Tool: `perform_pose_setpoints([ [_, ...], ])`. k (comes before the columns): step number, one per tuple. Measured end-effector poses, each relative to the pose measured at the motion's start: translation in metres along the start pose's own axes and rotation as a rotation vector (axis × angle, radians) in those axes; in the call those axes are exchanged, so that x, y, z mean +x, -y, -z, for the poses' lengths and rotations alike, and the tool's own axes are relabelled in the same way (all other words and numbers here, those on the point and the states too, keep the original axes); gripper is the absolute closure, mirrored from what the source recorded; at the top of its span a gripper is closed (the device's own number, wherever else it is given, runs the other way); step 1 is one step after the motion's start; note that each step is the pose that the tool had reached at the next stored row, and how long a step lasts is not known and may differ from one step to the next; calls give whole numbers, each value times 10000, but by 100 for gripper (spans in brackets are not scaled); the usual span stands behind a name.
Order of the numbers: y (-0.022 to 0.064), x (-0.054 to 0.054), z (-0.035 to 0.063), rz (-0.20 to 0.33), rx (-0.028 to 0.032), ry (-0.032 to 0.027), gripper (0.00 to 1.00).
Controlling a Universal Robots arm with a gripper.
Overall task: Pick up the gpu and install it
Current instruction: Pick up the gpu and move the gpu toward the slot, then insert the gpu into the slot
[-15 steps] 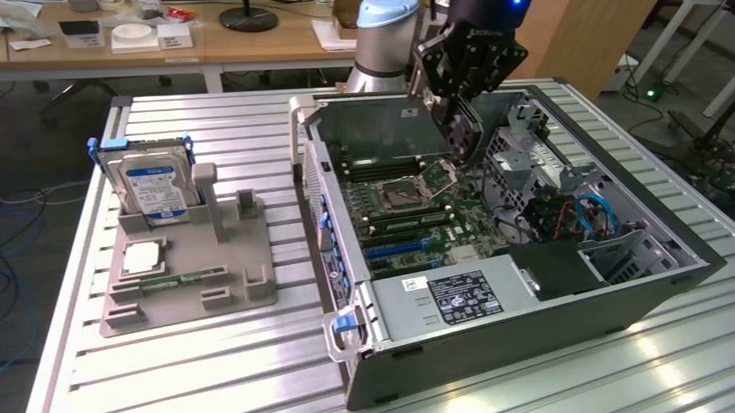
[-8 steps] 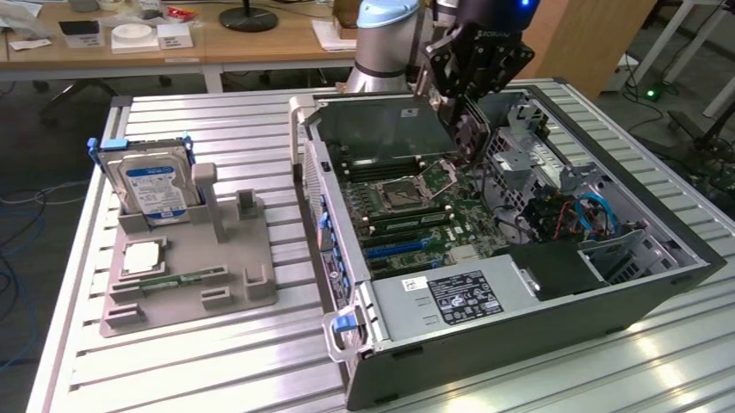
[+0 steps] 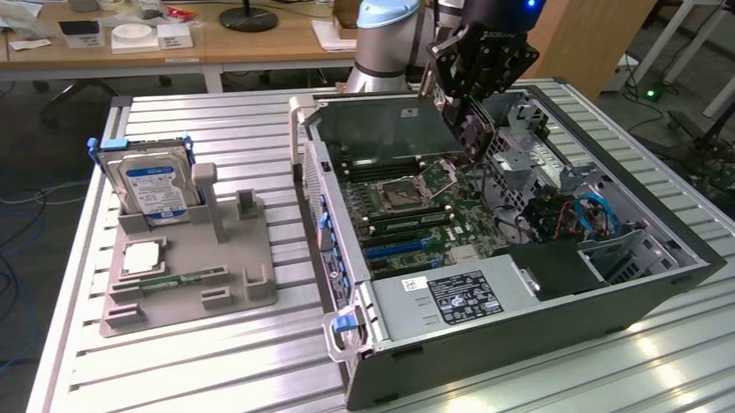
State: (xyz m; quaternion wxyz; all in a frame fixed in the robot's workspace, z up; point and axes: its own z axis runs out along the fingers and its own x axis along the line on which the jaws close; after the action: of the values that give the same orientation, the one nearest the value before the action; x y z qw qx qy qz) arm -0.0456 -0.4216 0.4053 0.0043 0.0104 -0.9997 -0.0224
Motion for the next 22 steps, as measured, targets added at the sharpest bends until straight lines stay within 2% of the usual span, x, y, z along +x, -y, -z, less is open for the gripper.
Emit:
perform_pose_setpoints([
  [11,0,0,0,18,0,0,73],
  [22,2,0,0,1138,9,-51,73],
])
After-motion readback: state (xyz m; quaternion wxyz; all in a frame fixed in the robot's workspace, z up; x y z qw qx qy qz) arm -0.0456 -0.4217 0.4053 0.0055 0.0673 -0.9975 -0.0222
